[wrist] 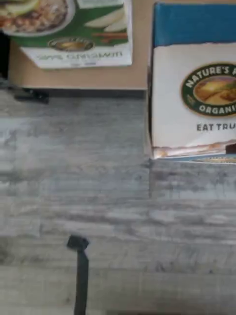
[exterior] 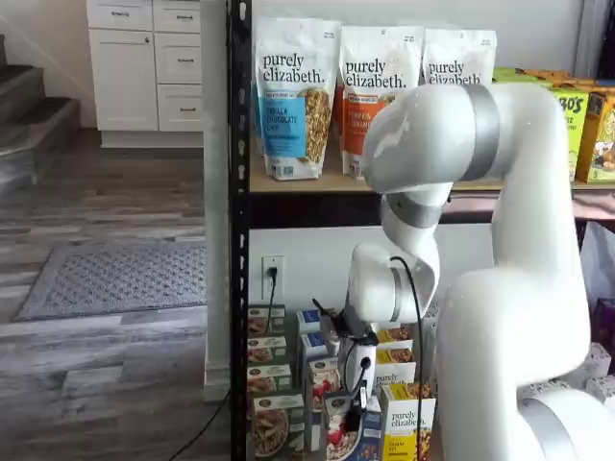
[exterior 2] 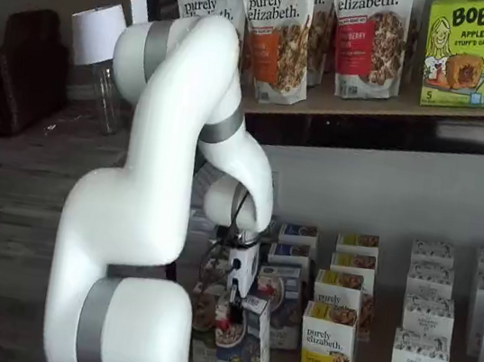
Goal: Pick up the blue and white box that is on the bottom shelf, the second box from the left
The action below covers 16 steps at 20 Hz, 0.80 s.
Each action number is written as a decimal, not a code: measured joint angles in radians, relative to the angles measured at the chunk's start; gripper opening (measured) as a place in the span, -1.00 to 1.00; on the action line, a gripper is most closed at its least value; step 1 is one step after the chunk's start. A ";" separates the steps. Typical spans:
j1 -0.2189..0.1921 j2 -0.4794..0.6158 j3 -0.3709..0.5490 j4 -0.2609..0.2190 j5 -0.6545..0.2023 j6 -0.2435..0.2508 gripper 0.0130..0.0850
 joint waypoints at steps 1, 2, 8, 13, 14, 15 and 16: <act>0.005 -0.029 0.029 0.005 -0.003 0.000 0.00; 0.010 -0.056 0.054 0.010 -0.005 0.001 0.00; 0.038 -0.195 0.165 -0.015 0.008 0.055 0.00; 0.072 -0.332 0.240 -0.041 0.072 0.117 0.00; 0.080 -0.363 0.254 -0.033 0.090 0.119 0.00; 0.090 -0.399 0.270 -0.023 0.110 0.122 0.00; 0.098 -0.432 0.285 -0.017 0.125 0.126 0.00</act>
